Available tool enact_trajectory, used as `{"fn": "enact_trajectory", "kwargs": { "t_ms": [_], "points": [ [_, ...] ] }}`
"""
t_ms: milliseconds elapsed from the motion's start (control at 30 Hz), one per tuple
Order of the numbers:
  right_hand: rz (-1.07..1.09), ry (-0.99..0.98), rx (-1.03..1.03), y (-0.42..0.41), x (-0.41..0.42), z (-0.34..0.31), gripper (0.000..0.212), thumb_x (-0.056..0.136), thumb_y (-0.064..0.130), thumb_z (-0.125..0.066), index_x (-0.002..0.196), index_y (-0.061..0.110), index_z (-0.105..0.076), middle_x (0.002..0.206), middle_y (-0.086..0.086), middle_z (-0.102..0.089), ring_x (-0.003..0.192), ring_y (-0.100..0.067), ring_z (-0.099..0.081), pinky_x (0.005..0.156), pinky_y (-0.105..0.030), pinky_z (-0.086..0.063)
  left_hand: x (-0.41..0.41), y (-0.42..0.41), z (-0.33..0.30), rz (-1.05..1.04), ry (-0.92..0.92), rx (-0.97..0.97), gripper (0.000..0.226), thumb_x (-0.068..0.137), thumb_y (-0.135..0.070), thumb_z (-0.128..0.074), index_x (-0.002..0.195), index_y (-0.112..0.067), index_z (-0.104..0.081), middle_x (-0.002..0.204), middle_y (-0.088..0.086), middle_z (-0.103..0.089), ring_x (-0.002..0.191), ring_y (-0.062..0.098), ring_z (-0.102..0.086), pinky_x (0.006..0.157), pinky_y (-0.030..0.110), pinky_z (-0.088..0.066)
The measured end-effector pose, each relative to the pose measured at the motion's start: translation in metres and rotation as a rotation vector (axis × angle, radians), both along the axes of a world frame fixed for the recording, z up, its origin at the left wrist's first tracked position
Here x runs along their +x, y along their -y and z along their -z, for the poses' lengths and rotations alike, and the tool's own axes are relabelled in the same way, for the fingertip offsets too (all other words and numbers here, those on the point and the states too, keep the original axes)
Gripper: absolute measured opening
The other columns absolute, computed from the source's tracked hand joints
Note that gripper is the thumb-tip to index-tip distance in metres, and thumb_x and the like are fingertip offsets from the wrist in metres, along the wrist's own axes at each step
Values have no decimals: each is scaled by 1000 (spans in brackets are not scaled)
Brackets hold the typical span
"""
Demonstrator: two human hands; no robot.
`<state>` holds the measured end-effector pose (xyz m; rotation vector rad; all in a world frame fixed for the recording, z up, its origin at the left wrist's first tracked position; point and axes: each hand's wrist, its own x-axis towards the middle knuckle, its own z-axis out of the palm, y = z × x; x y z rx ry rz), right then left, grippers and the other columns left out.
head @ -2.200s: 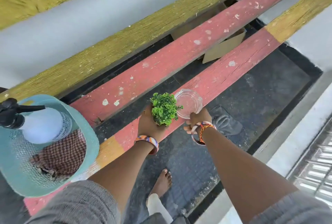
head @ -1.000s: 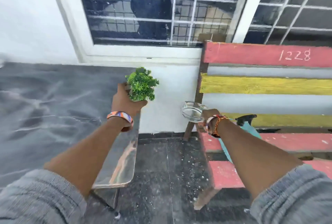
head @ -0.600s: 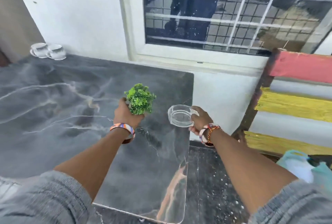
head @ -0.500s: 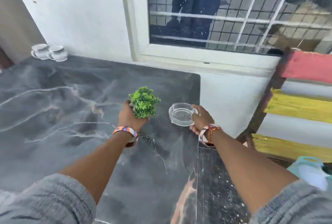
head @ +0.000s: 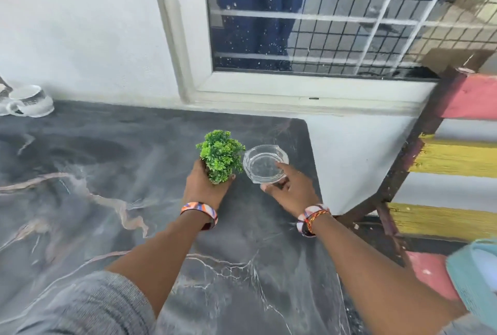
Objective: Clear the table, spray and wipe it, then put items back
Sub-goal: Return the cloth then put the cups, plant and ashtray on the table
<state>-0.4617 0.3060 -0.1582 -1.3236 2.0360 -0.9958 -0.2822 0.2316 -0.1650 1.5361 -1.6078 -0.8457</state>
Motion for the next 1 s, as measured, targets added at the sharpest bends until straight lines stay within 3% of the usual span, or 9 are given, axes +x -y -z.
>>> {"fn": "enact_trajectory", "kwargs": {
  "t_ms": [67, 133, 267, 400, 567, 667, 833, 933, 1000],
  "points": [
    [25, -99, 14, 7, 3, 5, 54, 74, 38, -74, 123, 24, -56, 95, 2, -63, 79, -11, -56, 66, -14, -41, -2, 22, 1, 27, -29, -7, 59, 61, -33, -80, 113, -26, -52, 110, 3, -69, 101, 27, -63, 75, 23, -38],
    [87, -207, 52, 14, 7, 8, 49, 75, 47, -70, 118, 26, -57, 96, 0, -61, 87, -17, -57, 70, -24, -41, -6, 42, 2, 44, -48, -18, 59, 60, -31, -81, 111, -24, -53, 108, 3, -69, 99, 26, -64, 75, 23, -40],
    [264, -303, 93, 44, 14, 11, 42, 77, 59, -61, 110, 35, -58, 85, 7, -52, 85, -17, -59, 64, -23, -35, -18, 78, 7, 83, -97, -50, 56, 61, -29, -82, 106, -19, -52, 105, 3, -69, 91, 21, -64, 73, 23, -40],
    [349, -350, 146, 72, 6, 15, 43, 79, 65, -53, 112, 37, -57, 94, 2, -61, 89, -22, -61, 64, -26, -36, -35, 101, 9, 123, -139, -68, 53, 62, -29, -81, 105, -21, -50, 96, -6, -65, 78, 9, -54, 71, 20, -39],
    [377, -353, 149, 100, -11, 21, 35, 91, 51, -46, 124, 38, -51, 101, -1, -65, 97, -25, -61, 67, -28, -38, -54, 125, 12, 145, -165, -60, 57, 65, -28, -80, 112, -17, -50, 108, 5, -68, 95, 24, -64, 75, 22, -43],
    [428, -364, 165, 109, -16, 23, 32, 95, 40, -42, 127, 40, -47, 107, -5, -66, 98, -30, -61, 69, -33, -42, -61, 134, 16, 135, -155, -46, 60, 65, -33, -79, 115, -22, -48, 107, 4, -68, 93, 25, -63, 73, 24, -42],
    [462, -355, 111, 109, -14, 25, 39, 94, 34, -45, 132, 37, -37, 113, -1, -62, 95, -29, -62, 66, -31, -37, -64, 136, 22, 86, -112, -27, 64, 66, -41, -76, 118, -28, -41, 89, -12, -56, 73, 14, -49, 70, 25, -38],
    [471, -318, 60, 107, -14, 25, 32, 93, 30, -48, 125, 33, -43, 114, -1, -59, 92, -27, -61, 66, -30, -38, -65, 136, 21, 78, -105, -22, 69, 66, -40, -77, 122, -23, -39, 87, -15, -47, 68, 11, -47, 69, 24, -38],
    [460, -307, 62, 106, -15, 26, 29, 94, 29, -47, 122, 32, -47, 116, -1, -59, 93, -26, -60, 66, -29, -37, -64, 135, 21, 80, -102, -21, 70, 68, -38, -77, 123, -22, -38, 88, -15, -45, 59, -4, -44, 69, 24, -37]
  ]
}}
